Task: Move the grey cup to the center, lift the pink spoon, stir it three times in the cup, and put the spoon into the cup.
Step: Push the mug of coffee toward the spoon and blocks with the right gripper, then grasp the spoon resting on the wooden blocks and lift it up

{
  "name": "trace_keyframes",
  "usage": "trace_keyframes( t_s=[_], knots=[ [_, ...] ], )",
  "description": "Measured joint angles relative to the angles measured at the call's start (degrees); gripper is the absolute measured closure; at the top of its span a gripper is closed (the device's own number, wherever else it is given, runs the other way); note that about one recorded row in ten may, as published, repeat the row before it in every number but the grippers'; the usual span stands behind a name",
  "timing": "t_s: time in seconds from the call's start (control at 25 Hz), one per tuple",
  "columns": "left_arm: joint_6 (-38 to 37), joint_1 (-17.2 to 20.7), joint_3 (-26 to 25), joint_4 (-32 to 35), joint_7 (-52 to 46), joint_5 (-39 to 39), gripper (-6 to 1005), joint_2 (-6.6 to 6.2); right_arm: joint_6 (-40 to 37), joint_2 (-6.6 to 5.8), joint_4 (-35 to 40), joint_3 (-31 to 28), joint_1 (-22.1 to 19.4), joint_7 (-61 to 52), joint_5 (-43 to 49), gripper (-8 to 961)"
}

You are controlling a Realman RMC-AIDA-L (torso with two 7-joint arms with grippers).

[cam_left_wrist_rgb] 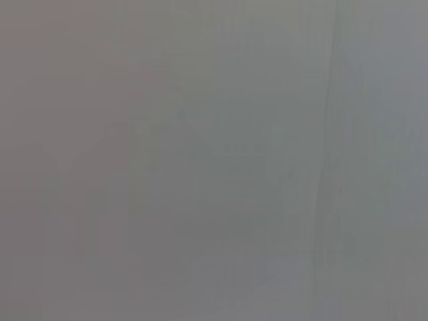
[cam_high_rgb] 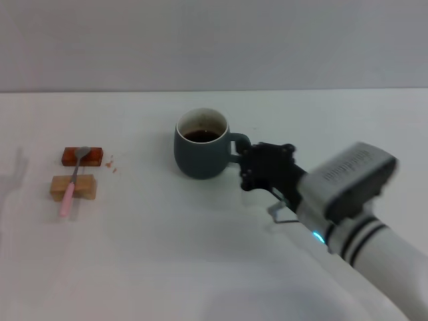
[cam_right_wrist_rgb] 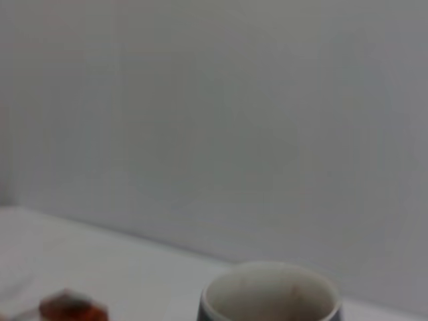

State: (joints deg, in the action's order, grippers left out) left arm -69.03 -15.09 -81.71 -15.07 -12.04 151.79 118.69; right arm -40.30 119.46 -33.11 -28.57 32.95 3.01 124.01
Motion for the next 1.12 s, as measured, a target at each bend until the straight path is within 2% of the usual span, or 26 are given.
trace_keyframes(
  t_s=[0.08,0.12,0.16,0.28,0.44,0.52,0.64,0.68,0.8,1.04,1.12],
  knots=[
    [0.0,0.18,0.08,0.0,0.0,-0.01,187,-0.03,-5.21,-0.02,-0.02,-0.03,-3.01,0.02,0.68,954],
    [-0.4,0.6,0.31,0.02,0.0,0.06,187,-0.04,-10.75,-0.13,0.27,-0.4,-6.36,0.11,0.85,954],
    [-0.68,0.82,0.39,0.13,0.0,0.1,186,-0.04,-10.75,-0.13,0.27,-0.4,-6.36,0.11,0.85,954],
    [-1.66,1.65,1.6,0.28,0.03,0.36,186,0.04,-21.07,-0.23,1.61,-2.51,-12.49,1.85,0.71,954],
    [-2.22,2.39,3.53,0.23,0.04,0.25,186,0.09,-30.12,-0.23,2.9,-8.93,-20.14,4.33,0.57,954],
    [-4.58,3.98,6.72,-0.09,0.28,0.24,186,0.1,-33.69,-0.25,3.81,-13.77,-23.88,4.42,0.45,954],
    [-5.91,4.36,7.85,-0.02,0.42,0.26,186,0.1,-35.02,-0.25,5.04,-16.17,-25.26,4.42,-0.1,954],
    [-9.7,6.88,13.42,-0.99,0.11,0.32,186,-0.05,-35.62,-0.28,6.15,-17.4,-25.84,4.34,-1.07,954],
    [-10.75,9.19,17.09,-2.44,-0.01,0.28,186,-0.08,-36.0,-0.3,7.35,-17.98,-25.99,4.15,-2.63,954],
    [-10.17,10.74,22.69,-3.24,-0.21,-0.07,186,0.2,-36.09,-0.32,9.79,-18.14,-25.35,4.05,-6.04,953],
    [-7.46,11.34,25.71,-4.43,-0.01,-0.13,186,0.36,-35.9,-0.35,10.24,-18.19,-25.06,4.03,-6.15,953]
  ],
)
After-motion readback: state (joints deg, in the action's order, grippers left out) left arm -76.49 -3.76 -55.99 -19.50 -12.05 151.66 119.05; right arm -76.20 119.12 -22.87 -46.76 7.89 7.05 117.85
